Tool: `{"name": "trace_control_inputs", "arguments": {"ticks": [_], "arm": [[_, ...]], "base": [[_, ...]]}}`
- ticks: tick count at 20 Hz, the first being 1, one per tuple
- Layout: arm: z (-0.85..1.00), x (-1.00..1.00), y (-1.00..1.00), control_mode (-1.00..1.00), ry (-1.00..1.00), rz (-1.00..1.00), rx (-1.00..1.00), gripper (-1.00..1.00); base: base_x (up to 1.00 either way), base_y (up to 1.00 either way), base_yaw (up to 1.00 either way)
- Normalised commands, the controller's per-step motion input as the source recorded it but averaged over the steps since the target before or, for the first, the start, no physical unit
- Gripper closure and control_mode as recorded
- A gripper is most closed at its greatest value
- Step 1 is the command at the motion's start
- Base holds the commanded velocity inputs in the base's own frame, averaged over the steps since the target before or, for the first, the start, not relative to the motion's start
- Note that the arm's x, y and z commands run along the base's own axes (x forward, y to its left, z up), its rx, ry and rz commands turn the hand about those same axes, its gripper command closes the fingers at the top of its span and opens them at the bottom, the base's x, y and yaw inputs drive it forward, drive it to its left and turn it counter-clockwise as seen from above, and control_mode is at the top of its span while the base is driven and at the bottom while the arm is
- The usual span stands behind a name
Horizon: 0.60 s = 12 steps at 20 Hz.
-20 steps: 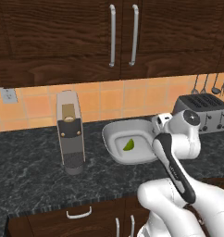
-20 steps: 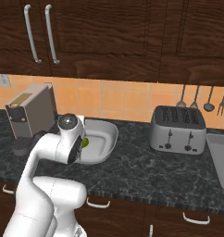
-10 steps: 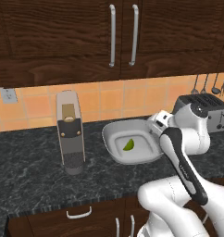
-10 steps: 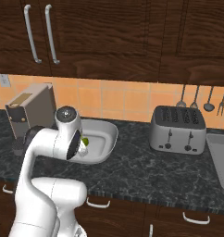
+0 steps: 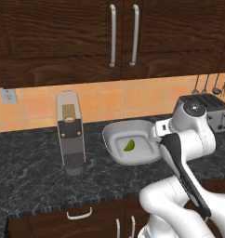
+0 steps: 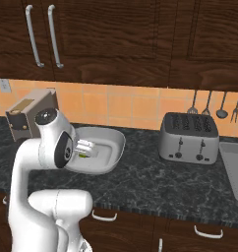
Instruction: Place one lemon wedge and one chicken drumstick in each tupperware on the nearby counter, to pack two identical lunches.
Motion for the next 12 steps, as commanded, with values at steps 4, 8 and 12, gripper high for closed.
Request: {"name": "trace_control_inputs", "arguments": {"ticks": [4, 8, 12], "arm": [[0.06, -0.17, -0.08, -1.00, -0.04, 0.61, -0.31, -1.00], [0.00, -0.59, 0.00, -1.00, -0.02, 0.41, -0.20, -1.00], [0.00, -0.93, 0.00, -1.00, -0.04, 0.11, -0.03, -1.00]], "base": [[0.00, 0.00, 0.00], [0.00, 0.00, 0.00], [0.00, 0.00, 0.00]]}}
